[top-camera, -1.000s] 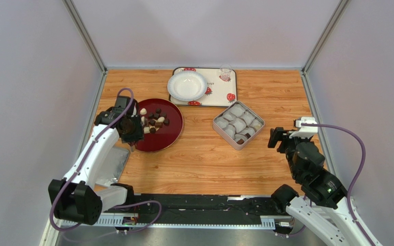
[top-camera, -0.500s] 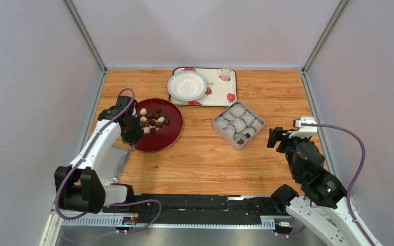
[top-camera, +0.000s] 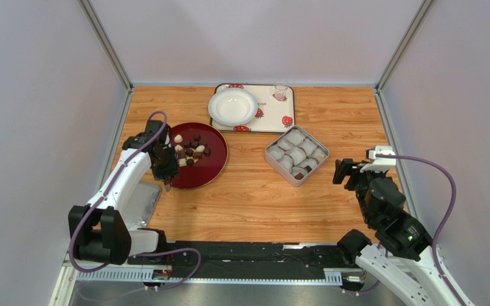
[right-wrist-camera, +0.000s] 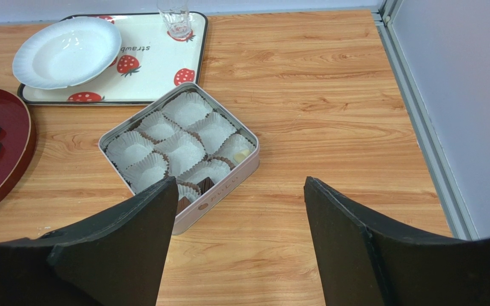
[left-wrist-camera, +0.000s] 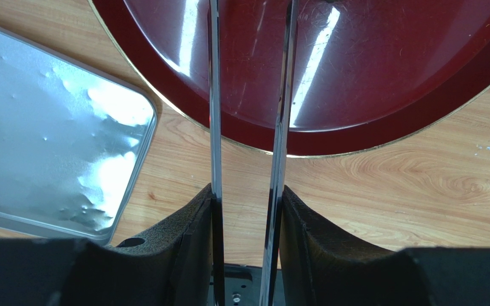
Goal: Pack the chocolate
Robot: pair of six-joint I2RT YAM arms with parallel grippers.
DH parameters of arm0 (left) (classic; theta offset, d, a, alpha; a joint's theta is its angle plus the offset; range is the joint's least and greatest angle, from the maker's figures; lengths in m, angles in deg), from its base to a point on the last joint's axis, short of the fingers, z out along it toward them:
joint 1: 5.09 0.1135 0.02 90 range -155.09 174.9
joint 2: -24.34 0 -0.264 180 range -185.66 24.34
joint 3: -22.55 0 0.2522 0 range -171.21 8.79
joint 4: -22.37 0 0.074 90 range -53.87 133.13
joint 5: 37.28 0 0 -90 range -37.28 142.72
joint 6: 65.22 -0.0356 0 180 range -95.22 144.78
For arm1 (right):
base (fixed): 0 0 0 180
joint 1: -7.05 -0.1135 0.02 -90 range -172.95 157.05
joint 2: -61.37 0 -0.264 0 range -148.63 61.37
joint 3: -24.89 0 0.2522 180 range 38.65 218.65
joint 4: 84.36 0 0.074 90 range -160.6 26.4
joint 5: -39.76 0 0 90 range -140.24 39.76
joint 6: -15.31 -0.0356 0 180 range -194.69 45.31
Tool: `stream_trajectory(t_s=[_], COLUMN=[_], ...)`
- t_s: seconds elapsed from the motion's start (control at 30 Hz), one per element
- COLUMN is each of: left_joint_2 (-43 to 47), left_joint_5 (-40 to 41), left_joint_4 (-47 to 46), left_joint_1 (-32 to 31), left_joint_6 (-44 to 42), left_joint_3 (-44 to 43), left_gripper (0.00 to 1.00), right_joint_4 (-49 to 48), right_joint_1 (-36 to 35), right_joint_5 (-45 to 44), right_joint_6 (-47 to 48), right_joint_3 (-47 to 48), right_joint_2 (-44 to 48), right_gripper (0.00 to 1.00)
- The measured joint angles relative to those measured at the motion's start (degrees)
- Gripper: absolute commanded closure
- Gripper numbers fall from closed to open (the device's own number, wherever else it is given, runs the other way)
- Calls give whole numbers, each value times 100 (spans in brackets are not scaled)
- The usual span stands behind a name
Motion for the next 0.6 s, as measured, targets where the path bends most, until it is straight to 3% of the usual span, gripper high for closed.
stream_trajectory(t_s=[0.6], left_joint_2=[-302], left_joint_5=[-26], left_joint_4=[251], left_joint_1=[0], left_joint_6=[101], left_joint_3=[-2], left_gripper=[60], right_joint_4=[-2], right_joint_1=[0], right_joint_5=[-2], right_joint_6=[17], right_joint_3=[0], right_joint_2=[90], right_gripper=[23])
